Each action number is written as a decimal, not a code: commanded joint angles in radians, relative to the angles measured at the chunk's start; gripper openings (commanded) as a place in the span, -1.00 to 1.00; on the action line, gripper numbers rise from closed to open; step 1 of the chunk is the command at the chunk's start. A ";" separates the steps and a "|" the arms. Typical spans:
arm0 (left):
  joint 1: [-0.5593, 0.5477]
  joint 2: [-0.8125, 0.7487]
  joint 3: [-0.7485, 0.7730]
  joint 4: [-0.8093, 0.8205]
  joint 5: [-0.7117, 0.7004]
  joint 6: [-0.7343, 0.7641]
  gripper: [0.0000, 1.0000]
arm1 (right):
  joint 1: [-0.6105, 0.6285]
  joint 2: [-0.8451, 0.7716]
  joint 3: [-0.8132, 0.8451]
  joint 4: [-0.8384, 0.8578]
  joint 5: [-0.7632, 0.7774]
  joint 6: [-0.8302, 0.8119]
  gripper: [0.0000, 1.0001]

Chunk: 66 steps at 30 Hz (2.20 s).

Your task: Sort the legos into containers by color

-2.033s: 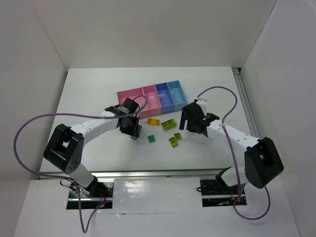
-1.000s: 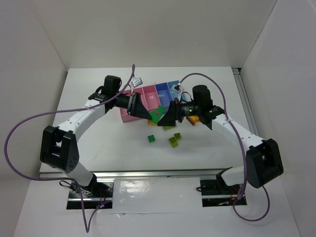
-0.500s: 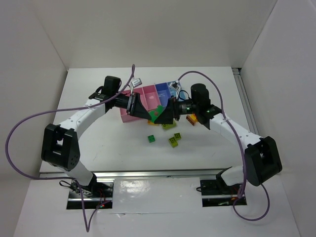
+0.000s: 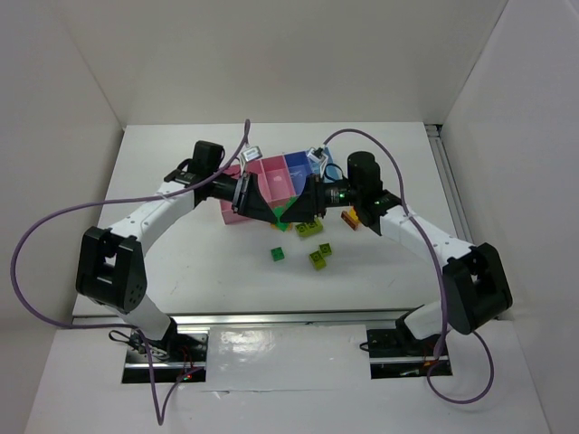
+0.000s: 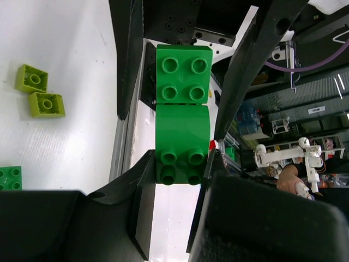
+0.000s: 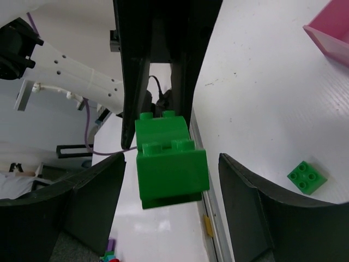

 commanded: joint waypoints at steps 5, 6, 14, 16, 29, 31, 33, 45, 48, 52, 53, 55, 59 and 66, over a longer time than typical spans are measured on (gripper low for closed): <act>-0.024 -0.001 0.020 -0.012 0.060 0.059 -1.00 | 0.024 0.025 0.029 0.136 -0.036 0.059 0.34; -0.024 -0.001 0.031 -0.012 0.051 0.059 -1.00 | 0.024 0.025 0.029 0.136 -0.045 0.059 0.24; -0.024 0.009 0.062 0.021 0.005 0.018 -1.00 | 0.024 0.025 0.029 0.060 -0.045 0.021 0.15; -0.015 0.009 0.071 0.030 0.005 0.006 -1.00 | 0.024 0.025 0.029 0.035 -0.036 0.007 0.15; 0.006 0.038 0.080 0.080 -0.005 -0.028 -1.00 | -0.010 0.005 0.010 0.011 0.008 -0.004 -1.00; 0.018 0.038 0.069 0.080 -0.023 -0.037 -1.00 | -0.036 -0.007 0.001 0.001 0.009 -0.004 -1.00; 0.041 0.056 0.083 0.080 -0.023 -0.047 -1.00 | -0.056 -0.017 -0.010 -0.008 0.009 -0.013 -1.00; 0.086 0.191 0.285 -0.272 -0.961 -0.097 -1.00 | -0.099 -0.008 0.055 -0.358 0.404 -0.146 -1.00; 0.077 0.223 0.285 -0.272 -1.162 -0.146 -1.00 | -0.108 -0.017 0.055 -0.388 0.516 -0.146 -1.00; 0.077 0.277 0.295 -0.234 -1.230 -0.176 -0.73 | -0.108 -0.038 0.055 -0.399 0.565 -0.146 -1.00; 0.077 0.291 0.313 -0.234 -1.239 -0.176 -0.37 | -0.108 -0.038 0.055 -0.411 0.574 -0.146 -1.00; 0.077 0.329 0.376 -0.255 -1.227 -0.176 0.16 | -0.108 -0.038 0.055 -0.421 0.575 -0.146 -1.00; 0.058 0.317 0.469 -0.324 -1.102 -0.097 0.65 | -0.108 -0.029 0.064 -0.444 0.543 -0.175 -1.00; 0.068 0.220 0.424 -0.282 -0.491 0.083 0.51 | -0.108 -0.029 0.041 -0.404 0.230 -0.283 -0.99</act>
